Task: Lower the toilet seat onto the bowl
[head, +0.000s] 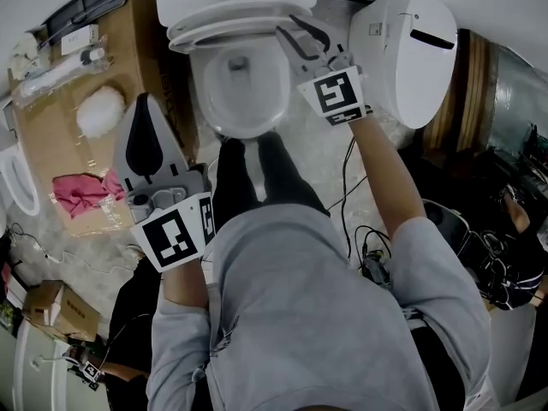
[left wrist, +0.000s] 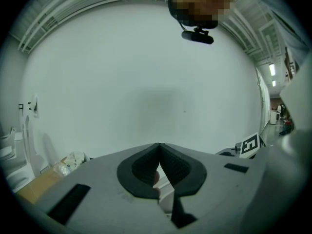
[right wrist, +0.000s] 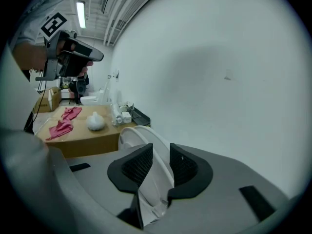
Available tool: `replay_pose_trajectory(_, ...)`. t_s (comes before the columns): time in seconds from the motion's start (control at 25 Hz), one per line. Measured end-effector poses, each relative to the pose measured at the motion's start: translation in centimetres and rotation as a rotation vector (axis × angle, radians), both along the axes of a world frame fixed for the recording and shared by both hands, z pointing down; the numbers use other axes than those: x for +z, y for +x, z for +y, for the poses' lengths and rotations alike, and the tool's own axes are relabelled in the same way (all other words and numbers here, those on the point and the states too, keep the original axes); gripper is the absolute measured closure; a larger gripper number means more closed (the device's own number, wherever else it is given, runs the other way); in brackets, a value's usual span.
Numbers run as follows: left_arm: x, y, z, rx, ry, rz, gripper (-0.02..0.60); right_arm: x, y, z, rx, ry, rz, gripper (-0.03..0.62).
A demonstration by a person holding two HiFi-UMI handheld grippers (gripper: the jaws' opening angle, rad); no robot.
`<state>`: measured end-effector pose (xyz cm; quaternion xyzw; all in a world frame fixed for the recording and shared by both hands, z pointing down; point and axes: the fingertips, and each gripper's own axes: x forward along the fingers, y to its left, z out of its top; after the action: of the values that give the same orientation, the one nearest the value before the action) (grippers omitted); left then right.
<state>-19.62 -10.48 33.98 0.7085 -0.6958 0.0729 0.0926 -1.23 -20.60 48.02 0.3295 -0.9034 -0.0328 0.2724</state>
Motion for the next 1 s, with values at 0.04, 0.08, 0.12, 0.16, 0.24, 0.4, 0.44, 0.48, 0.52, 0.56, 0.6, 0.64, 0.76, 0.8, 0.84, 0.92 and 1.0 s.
replay_pose_trajectory(0.04,0.2,0.0,0.0,-0.002,-0.003,0.002,0.581,0.2,0.0,-0.1,-0.005,-0.003,0.005,0.513)
replay_pose_trajectory(0.08,0.3,0.0,-0.1,-0.003,-0.005,0.003,0.581,0.4,0.0,-0.2,-0.009,-0.005,0.009,0.511)
replay_pose_trajectory(0.12,0.5,0.0,-0.1,-0.005,-0.008,0.003,0.581,0.6,0.0,-0.3,-0.012,-0.006,0.012,0.51)
replay_pose_trajectory(0.16,0.6,0.0,-0.1,-0.006,-0.01,0.004,0.581,0.8,-0.1,-0.4,-0.015,-0.007,0.015,0.508)
replay_pose_trajectory(0.24,1.0,0.0,-0.1,-0.009,-0.013,0.004,0.581,1.2,-0.1,-0.7,-0.022,-0.007,0.023,0.504)
replay_pose_trajectory(0.4,1.5,-0.1,-0.1,-0.014,-0.021,0.01,0.581,2.0,-0.4,-0.9,-0.038,-0.013,0.042,0.476)
replay_pose_trajectory(0.44,1.6,0.0,-0.1,-0.015,-0.023,0.011,0.581,2.1,-0.4,-0.9,-0.04,-0.016,0.044,0.475)
replay_pose_trajectory(0.48,1.7,0.0,-0.1,-0.015,-0.024,0.013,0.581,2.3,-0.4,-0.9,-0.042,-0.018,0.047,0.475)
replay_pose_trajectory(0.52,1.8,0.0,-0.1,-0.016,-0.025,0.014,0.581,2.5,-0.5,-0.9,-0.043,-0.021,0.05,0.476)
replay_pose_trajectory(0.56,1.9,0.0,-0.1,-0.017,-0.026,0.014,0.581,2.7,-0.5,-0.9,-0.045,-0.022,0.054,0.475)
replay_pose_trajectory(0.6,1.9,-0.1,0.0,-0.018,-0.027,0.015,0.581,2.9,-0.6,-0.9,-0.046,-0.024,0.058,0.476)
replay_pose_trajectory(0.64,2.0,-0.2,0.0,-0.02,-0.028,0.015,0.581,3.1,-0.6,-1.0,-0.047,-0.027,0.062,0.476)
replay_pose_trajectory(0.76,2.2,-0.5,0.2,-0.026,-0.034,0.017,0.581,3.9,-0.8,-1.1,-0.049,-0.037,0.08,0.475)
replay_pose_trajectory(0.8,2.3,-0.6,0.2,-0.027,-0.036,0.017,0.581,4.3,-0.8,-1.2,-0.049,-0.042,0.086,0.476)
replay_pose_trajectory(0.84,2.4,-0.7,0.3,-0.029,-0.037,0.017,0.581,4.5,-0.8,-1.2,-0.048,-0.046,0.09,0.476)
replay_pose_trajectory(0.92,2.7,-0.8,0.5,-0.03,-0.04,0.019,0.581,4.8,-0.9,-1.3,-0.042,-0.049,0.091,0.482)
replay_pose_trajectory(1.0,2.9,-0.9,0.7,-0.031,-0.043,0.021,0.581,4.8,-0.8,-1.3,-0.032,-0.049,0.085,0.497)
